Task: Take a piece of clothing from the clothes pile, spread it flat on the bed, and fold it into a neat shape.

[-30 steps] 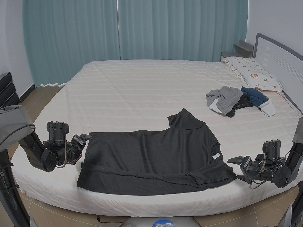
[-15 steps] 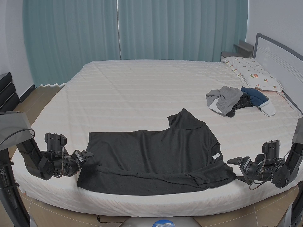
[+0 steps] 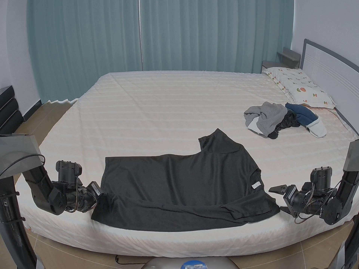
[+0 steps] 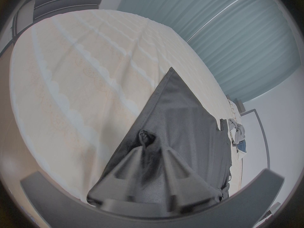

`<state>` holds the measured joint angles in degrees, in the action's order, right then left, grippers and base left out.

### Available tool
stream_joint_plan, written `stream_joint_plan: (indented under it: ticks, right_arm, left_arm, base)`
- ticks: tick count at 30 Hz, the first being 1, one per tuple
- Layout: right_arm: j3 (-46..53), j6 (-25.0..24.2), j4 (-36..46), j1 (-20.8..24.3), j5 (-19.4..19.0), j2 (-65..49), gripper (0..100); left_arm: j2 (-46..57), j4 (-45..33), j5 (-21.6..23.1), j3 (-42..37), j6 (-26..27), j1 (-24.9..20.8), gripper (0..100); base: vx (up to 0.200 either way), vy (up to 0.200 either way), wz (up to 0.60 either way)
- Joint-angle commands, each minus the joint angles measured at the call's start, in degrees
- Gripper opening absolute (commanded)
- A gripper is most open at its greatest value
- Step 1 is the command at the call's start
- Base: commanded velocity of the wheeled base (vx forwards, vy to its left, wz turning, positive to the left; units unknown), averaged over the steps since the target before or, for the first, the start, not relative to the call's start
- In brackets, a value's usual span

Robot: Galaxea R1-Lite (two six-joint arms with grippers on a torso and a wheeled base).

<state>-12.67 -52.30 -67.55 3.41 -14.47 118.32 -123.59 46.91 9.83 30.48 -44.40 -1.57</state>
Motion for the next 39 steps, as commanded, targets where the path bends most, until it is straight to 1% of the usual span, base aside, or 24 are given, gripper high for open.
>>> stream_joint_plan:
  ticks: [1, 5, 8, 10, 13, 15, 17, 21, 23, 27, 37, 38, 39]
  right_arm:
    - [0.4, 0.3, -1.7, 0.2, 0.1, -0.1, 100]
    - [-0.4, 0.9, -1.6, 1.7, 0.4, -0.2, 100]
    - [-1.2, 2.7, -1.5, 2.4, 0.7, 0.6, 100]
    - [-2.5, 5.0, -1.1, 2.9, 0.8, 1.6, 100]
    - [-5.0, 10.0, -0.5, 2.9, 1.2, 3.1, 100]
    - [-6.2, 11.7, 0.9, 3.2, 1.5, 4.5, 100]
    - [-7.8, 12.7, 2.1, 4.6, 1.8, 5.6, 100]
    - [-9.8, 13.0, 2.6, 5.0, 2.3, 5.9, 100]
    - [-13.3, 13.1, 5.8, 5.7, 2.3, 6.4, 100]
    - [-16.9, 13.4, 10.2, 5.6, 2.3, 6.6, 100]
    - [-18.4, 14.9, 10.2, 5.6, 2.3, 10.0, 100]
    - [-18.4, 14.9, 10.2, 5.6, 2.3, 10.0, 0]
    - [-18.3, 15.3, 10.2, 5.3, 2.3, 10.3, 0]
  left_arm:
    - [1.7, -0.2, -0.3, -0.5, -0.1, 0.6, 0]
    - [2.7, -0.3, -0.3, -0.9, 0.0, 1.1, 0]
    - [2.7, -0.3, -0.3, -0.9, 0.0, 1.2, 0]
    - [2.6, -0.3, -0.3, -0.9, 0.0, 1.2, 0]
    - [2.7, -0.3, -0.4, -0.9, 0.1, 1.3, 0]
    - [2.7, -0.3, -0.4, -1.0, 0.2, 1.4, 0]
    - [2.7, -0.2, -0.4, -1.4, 0.3, 1.3, 0]
    - [2.6, -0.2, -0.4, -1.5, 0.3, 1.1, 0]
    - [2.4, -0.2, -0.4, -1.4, 0.3, 1.1, 0]
    - [2.5, -0.2, -0.3, -1.5, 0.3, 1.1, 0]
    - [2.7, -0.2, -0.3, -1.5, 0.3, 1.0, 0]
    - [2.7, -0.2, -0.3, -1.5, 0.3, 1.0, 0]
    - [2.7, -0.2, -0.3, -1.5, 0.3, 1.1, 0]
  base:
    - [0.0, 0.0, 0.0]
    - [0.0, 0.0, 0.0]
    - [0.0, 0.0, 0.0]
    - [0.0, 0.0, 0.0]
    - [0.0, 0.0, 0.0]
    - [0.0, 0.0, 0.0]
    - [0.0, 0.0, 0.0]
    - [0.0, 0.0, 0.0]
    - [0.0, 0.0, 0.0]
    - [0.0, 0.0, 0.0]
    - [0.0, 0.0, 0.0]
    - [0.0, 0.0, 0.0]
    - [0.0, 0.0, 0.0]
